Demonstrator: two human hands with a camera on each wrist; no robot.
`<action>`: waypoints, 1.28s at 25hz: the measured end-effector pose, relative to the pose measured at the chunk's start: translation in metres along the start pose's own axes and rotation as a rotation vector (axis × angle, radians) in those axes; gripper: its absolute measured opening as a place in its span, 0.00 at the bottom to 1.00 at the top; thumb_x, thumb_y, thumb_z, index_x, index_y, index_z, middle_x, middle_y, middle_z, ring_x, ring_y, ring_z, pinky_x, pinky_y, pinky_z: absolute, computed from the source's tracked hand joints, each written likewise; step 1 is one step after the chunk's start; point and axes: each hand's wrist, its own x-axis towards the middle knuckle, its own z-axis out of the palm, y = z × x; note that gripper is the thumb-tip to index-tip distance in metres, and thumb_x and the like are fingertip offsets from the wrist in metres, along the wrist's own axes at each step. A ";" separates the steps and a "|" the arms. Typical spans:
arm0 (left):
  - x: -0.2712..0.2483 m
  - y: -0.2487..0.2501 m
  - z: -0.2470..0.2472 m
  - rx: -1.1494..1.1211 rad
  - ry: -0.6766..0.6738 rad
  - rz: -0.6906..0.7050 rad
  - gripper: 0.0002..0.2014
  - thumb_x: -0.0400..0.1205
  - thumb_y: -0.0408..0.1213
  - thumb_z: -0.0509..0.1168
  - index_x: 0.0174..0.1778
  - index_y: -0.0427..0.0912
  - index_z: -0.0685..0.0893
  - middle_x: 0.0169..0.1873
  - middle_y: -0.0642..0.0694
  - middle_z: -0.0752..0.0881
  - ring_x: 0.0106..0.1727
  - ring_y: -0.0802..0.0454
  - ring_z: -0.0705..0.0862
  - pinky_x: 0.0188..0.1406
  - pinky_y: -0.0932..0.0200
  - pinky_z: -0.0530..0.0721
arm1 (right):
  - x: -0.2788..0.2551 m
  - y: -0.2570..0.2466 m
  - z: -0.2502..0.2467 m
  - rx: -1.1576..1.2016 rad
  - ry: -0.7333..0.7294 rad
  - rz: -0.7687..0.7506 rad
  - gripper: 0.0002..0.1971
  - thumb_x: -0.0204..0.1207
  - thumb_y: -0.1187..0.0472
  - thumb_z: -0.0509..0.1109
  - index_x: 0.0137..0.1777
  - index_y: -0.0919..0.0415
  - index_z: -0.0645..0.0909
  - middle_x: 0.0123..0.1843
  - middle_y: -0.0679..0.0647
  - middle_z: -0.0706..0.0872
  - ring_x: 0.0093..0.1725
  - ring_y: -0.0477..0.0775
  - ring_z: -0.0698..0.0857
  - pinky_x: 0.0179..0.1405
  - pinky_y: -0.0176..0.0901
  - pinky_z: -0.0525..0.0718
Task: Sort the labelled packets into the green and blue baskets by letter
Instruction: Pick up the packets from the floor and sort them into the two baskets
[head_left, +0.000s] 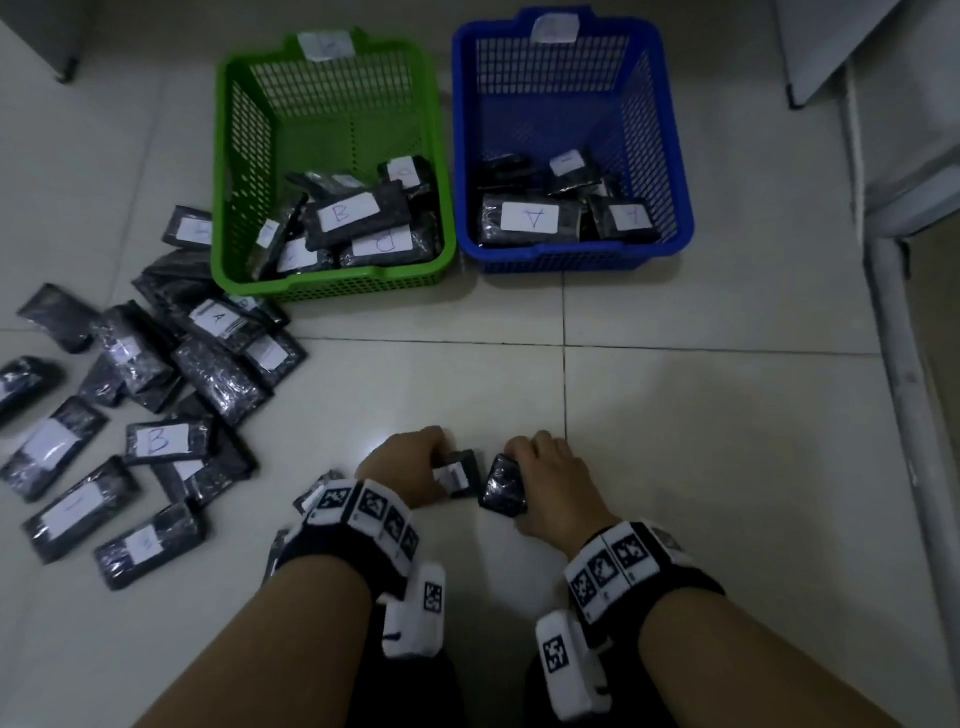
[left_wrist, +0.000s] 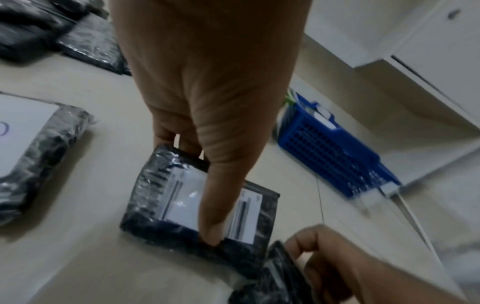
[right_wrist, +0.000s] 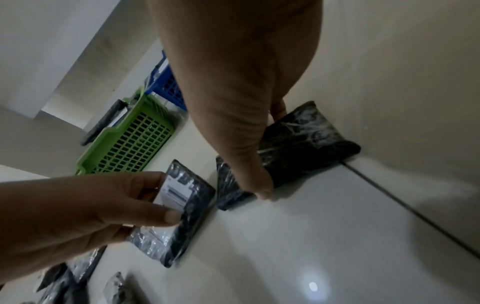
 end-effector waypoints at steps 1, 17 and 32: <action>0.001 -0.002 -0.005 -0.142 0.033 -0.018 0.11 0.73 0.38 0.71 0.47 0.46 0.78 0.44 0.48 0.84 0.46 0.49 0.83 0.42 0.60 0.81 | 0.003 0.001 -0.004 0.082 0.005 -0.001 0.35 0.59 0.54 0.78 0.67 0.53 0.70 0.62 0.56 0.73 0.63 0.60 0.72 0.52 0.49 0.75; 0.014 0.009 -0.085 -1.494 0.482 0.079 0.18 0.81 0.24 0.63 0.65 0.43 0.80 0.49 0.36 0.82 0.48 0.44 0.83 0.53 0.45 0.84 | 0.079 -0.024 -0.117 1.801 0.215 0.173 0.17 0.80 0.59 0.65 0.65 0.66 0.79 0.55 0.67 0.86 0.51 0.65 0.86 0.50 0.61 0.85; 0.155 0.128 -0.185 -0.952 0.642 0.281 0.20 0.78 0.33 0.69 0.67 0.48 0.80 0.56 0.54 0.84 0.58 0.58 0.82 0.60 0.61 0.80 | 0.170 0.042 -0.256 1.375 0.662 0.185 0.15 0.78 0.72 0.62 0.62 0.60 0.77 0.50 0.57 0.87 0.40 0.54 0.86 0.28 0.40 0.85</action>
